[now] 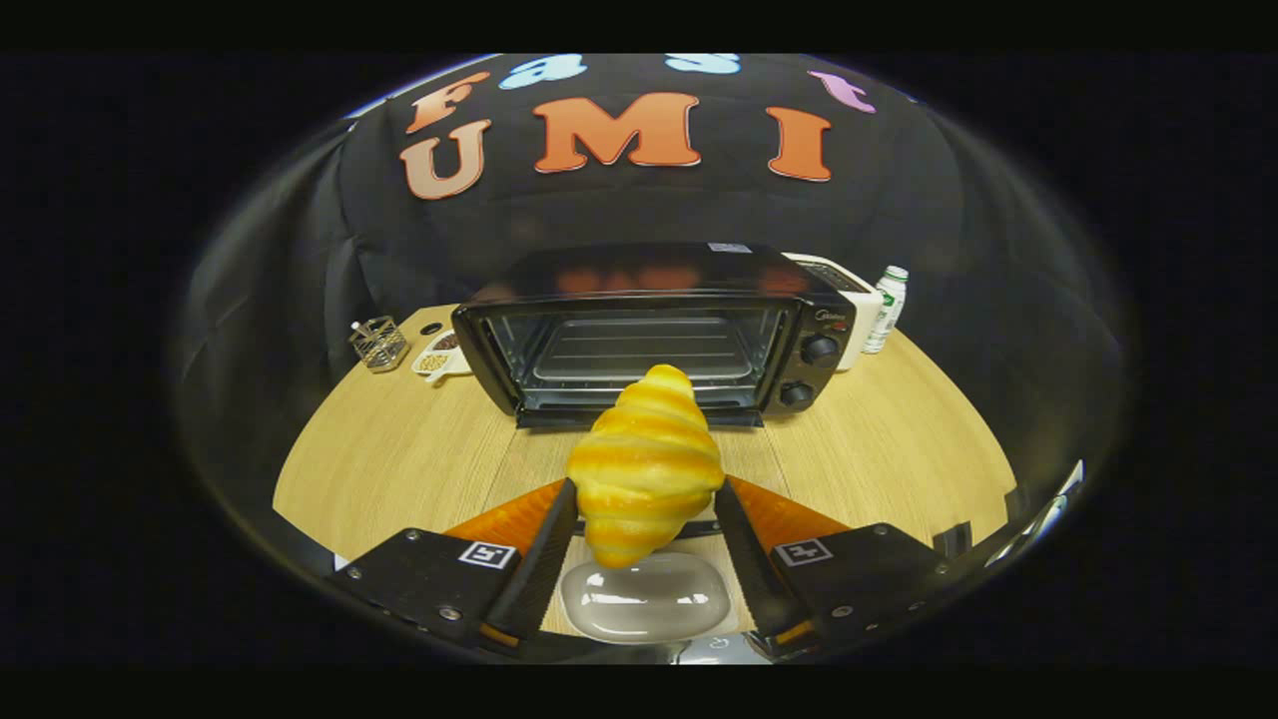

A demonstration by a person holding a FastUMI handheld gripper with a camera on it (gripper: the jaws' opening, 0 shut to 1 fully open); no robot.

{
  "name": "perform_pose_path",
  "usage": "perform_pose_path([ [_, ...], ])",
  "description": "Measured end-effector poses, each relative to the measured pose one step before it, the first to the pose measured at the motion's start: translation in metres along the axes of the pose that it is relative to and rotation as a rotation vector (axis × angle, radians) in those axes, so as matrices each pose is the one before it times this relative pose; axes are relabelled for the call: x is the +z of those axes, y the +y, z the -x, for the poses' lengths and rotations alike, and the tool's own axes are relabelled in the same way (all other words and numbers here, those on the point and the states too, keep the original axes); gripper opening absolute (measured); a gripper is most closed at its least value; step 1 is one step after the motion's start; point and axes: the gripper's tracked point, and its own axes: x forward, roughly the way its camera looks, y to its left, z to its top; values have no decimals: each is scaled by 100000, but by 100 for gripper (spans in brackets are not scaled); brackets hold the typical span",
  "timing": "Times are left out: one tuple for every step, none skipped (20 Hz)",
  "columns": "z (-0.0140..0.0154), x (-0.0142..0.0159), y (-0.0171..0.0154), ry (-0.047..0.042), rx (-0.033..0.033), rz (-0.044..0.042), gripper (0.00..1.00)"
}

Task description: Open the toaster oven, put the food inside, and close the toaster oven door.

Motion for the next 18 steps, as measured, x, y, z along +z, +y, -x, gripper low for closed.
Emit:
perform_pose_path([
  [-684, 368, 134, 482, 979, -1018, 79],
  [-639, 495, 77, 28, 669, -618, 79],
  [-688, 433, -17, -86, 321, -169, 79],
  [-598, 417, -44, -16, 97, -74, 79],
  [-558, 350, -10, 223, 278, -153, 79],
  [-620, 331, -24, 342, 453, -477, 79],
  [-608, 162, 69, 795, 532, -689, 79],
  [-551, 149, 76, 626, 523, -394, 79],
  [-566, 219, 82, 237, 354, -345, 79],
  [-482, 241, 44, 133, 443, -392, 79],
  [-420, 94, -57, 185, 794, -849, 79],
  [-491, 360, 219, -226, 1711, -1241, 79],
  [-461, 222, 318, -33, 1825, -1075, 79],
  [-440, 338, 111, -299, 1791, -928, 79],
  [-490, 342, -57, -632, 1279, -706, 79],
  [-505, 389, -94, -850, 1029, -689, 79],
  [-461, 279, 37, -955, 1436, -1248, 79],
  [-479, 335, 27, -689, 1834, -2125, 79],
])
